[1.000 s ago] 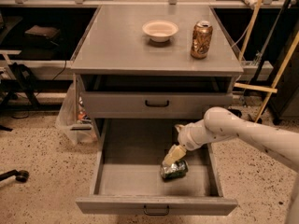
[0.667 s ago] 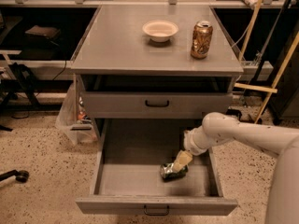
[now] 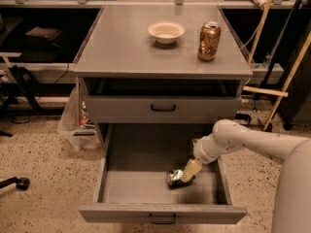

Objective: Pick green can from middle drawer and place on counter

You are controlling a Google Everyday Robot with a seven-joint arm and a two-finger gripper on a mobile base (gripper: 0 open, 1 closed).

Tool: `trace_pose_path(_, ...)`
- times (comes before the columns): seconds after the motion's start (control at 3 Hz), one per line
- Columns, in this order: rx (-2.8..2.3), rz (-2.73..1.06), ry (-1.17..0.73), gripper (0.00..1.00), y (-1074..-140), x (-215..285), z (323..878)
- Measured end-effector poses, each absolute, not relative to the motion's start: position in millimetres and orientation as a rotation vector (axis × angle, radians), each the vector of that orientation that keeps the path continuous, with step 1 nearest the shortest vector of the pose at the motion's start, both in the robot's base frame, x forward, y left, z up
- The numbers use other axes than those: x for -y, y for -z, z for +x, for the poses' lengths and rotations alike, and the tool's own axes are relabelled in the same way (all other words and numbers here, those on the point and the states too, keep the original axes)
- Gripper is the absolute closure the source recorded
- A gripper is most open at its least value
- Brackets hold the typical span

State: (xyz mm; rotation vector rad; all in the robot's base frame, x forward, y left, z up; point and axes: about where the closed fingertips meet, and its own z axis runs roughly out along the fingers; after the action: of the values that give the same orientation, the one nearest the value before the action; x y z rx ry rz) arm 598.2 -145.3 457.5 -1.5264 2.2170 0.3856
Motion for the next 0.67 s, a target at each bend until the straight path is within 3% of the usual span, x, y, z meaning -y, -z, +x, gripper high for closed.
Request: trace_pose_path(0.67,-2.170,-1.616,-0.536,0.00,-369.3,121.8,595.9)
